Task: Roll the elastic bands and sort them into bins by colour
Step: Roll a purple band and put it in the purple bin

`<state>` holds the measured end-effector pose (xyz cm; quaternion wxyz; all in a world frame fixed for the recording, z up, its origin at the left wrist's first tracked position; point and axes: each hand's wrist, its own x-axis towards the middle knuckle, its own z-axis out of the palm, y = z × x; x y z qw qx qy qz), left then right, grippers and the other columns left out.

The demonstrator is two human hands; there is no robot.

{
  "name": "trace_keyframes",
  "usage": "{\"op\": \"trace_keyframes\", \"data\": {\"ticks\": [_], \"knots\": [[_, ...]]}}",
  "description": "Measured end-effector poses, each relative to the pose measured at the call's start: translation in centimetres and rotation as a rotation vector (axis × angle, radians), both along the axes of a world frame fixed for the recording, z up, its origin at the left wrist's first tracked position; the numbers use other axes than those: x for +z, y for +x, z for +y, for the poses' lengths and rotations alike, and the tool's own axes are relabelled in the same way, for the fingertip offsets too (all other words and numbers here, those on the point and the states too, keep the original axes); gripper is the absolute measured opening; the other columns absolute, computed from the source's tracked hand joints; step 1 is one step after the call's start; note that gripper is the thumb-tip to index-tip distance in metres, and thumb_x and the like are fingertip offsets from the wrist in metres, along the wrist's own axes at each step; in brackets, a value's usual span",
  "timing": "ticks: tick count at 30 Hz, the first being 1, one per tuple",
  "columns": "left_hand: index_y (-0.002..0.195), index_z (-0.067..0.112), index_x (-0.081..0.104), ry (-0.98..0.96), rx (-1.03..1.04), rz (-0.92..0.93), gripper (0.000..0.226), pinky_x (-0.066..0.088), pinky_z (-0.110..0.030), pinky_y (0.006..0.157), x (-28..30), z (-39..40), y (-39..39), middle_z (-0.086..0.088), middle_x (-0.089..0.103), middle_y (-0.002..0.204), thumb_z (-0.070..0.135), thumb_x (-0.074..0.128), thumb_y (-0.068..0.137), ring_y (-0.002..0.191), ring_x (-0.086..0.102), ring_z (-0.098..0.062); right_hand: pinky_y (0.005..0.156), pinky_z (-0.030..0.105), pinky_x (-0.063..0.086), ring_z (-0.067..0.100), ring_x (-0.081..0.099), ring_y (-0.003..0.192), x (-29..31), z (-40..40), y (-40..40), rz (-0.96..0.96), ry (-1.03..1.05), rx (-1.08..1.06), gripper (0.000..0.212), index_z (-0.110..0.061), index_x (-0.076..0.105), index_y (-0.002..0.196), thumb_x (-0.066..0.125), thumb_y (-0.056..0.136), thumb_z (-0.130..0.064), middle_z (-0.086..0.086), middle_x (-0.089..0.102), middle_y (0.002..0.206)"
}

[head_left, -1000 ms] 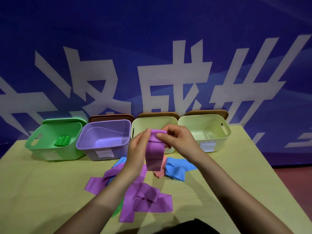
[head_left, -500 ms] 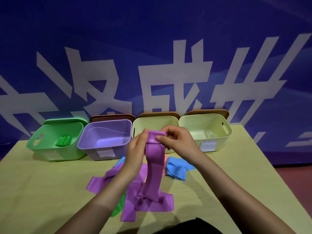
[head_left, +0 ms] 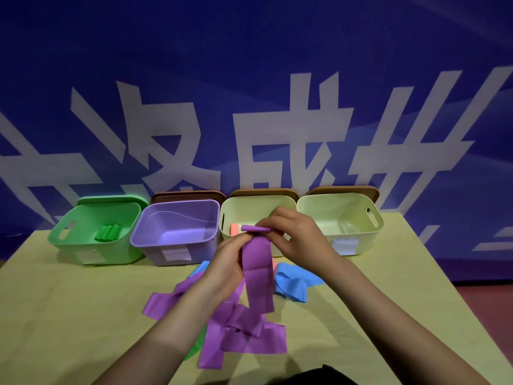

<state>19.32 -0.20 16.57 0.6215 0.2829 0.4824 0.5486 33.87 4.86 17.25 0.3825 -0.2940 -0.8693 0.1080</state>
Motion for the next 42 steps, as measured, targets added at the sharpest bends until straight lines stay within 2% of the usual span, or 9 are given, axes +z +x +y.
{"op": "trace_keyframes", "data": {"ticks": [7, 10, 15, 19, 23, 31, 36, 38, 42], "knots": [[0.092, 0.005, 0.064, -0.057, -0.013, 0.015, 0.034, 0.047, -0.031, 0.067, 0.2, 0.3, -0.4, -0.013, 0.067, 0.084, 0.024, 0.037, 0.101, 0.073, 0.061, -0.02, 0.053, 0.027, 0.046, 0.024, 0.059, 0.071, 0.6, 0.7, 1.5, -0.234, 0.218, 0.079, 0.029, -0.008, 0.073, 0.1, 0.05, 0.09, -0.023, 0.008, 0.062, 0.083], [0.091, 0.005, 0.068, -0.004, -0.014, 0.072, 0.024, 0.052, -0.026, 0.066, -0.2, 0.4, -0.3, -0.012, 0.07, 0.083, 0.012, 0.046, 0.097, 0.073, 0.066, -0.017, 0.06, 0.027, 0.047, 0.025, 0.059, 0.078, 0.8, 0.6, 1.8, -0.281, 0.168, 0.106, 0.033, -0.008, 0.071, 0.106, 0.044, 0.089, -0.016, 0.009, 0.062, 0.089], [0.087, 0.007, 0.068, 0.056, 0.026, 0.136, 0.023, 0.05, -0.029, 0.071, -0.3, 0.1, -0.1, -0.009, 0.068, 0.078, 0.004, 0.047, 0.096, 0.074, 0.063, -0.019, 0.086, 0.014, 0.041, 0.009, 0.054, 0.098, 0.3, -0.5, 2.0, -0.024, -0.244, 0.077, 0.043, -0.012, 0.069, 0.116, 0.039, 0.085, -0.012, 0.002, 0.058, 0.105], [0.084, 0.022, 0.073, 0.16, 0.02, 0.332, 0.017, 0.047, -0.046, 0.089, -0.2, -0.1, 0.0, -0.027, 0.064, 0.098, 0.023, 0.058, 0.092, 0.089, 0.059, -0.028, 0.077, 0.023, 0.052, 0.005, 0.061, 0.082, 0.3, -1.2, 1.0, 0.276, -0.625, -0.073, 0.022, -0.021, 0.068, 0.112, 0.064, 0.09, -0.024, -0.004, 0.064, 0.091], [0.089, 0.018, 0.068, 0.276, 0.07, 0.498, 0.018, 0.049, -0.026, 0.072, 0.2, -0.3, 0.1, -0.009, 0.069, 0.085, 0.012, 0.052, 0.096, 0.078, 0.062, -0.013, 0.058, 0.018, 0.048, 0.004, 0.057, 0.055, 0.6, -1.4, 0.2, 0.355, -0.802, -0.07, 0.003, -0.009, 0.068, 0.087, 0.066, 0.088, -0.011, 0.003, 0.063, 0.067], [0.083, 0.028, 0.066, 0.385, 0.125, 0.583, 0.013, 0.05, -0.052, 0.072, -0.1, -0.5, -0.2, -0.011, 0.065, 0.081, 0.028, 0.054, 0.089, 0.077, 0.061, -0.033, 0.054, 0.015, 0.043, 0.005, 0.054, 0.053, 0.6, -1.6, -0.7, 0.394, -0.769, -0.085, 0.012, 0.003, 0.06, 0.083, 0.062, 0.09, -0.007, 0.011, 0.057, 0.066], [0.087, 0.031, 0.072, 0.275, 0.13, 0.445, 0.025, 0.049, -0.04, 0.075, 0.2, -0.2, 0.0, -0.007, 0.067, 0.082, 0.013, 0.056, 0.095, 0.08, 0.06, -0.022, 0.059, 0.022, 0.044, 0.012, 0.053, 0.062, -0.1, -1.6, -1.0, 0.44, -0.671, -0.152, 0.015, -0.012, 0.062, 0.074, 0.065, 0.088, -0.009, 0.002, 0.057, 0.065], [0.09, 0.024, 0.07, 0.187, 0.081, 0.394, 0.013, 0.047, -0.039, 0.076, 0.1, 0.1, -0.2, -0.007, 0.067, 0.085, 0.021, 0.058, 0.094, 0.08, 0.061, -0.023, 0.059, 0.019, 0.043, 0.01, 0.053, 0.063, -0.5, -1.7, -1.0, 0.448, -0.614, -0.171, 0.016, -0.015, 0.061, 0.074, 0.065, 0.088, -0.009, -0.004, 0.058, 0.064], [0.097, 0.016, 0.07, -0.019, -0.004, 0.289, 0.031, 0.045, -0.04, 0.08, -0.8, -0.1, -0.1, -0.025, 0.067, 0.104, 0.04, 0.051, 0.096, 0.088, 0.062, -0.028, 0.06, 0.013, 0.039, 0.004, 0.05, 0.063, -0.4, -1.4, -0.5, 0.418, -0.41, -0.222, 0.011, -0.015, 0.063, 0.077, 0.065, 0.087, -0.012, -0.013, 0.056, 0.066]]}}
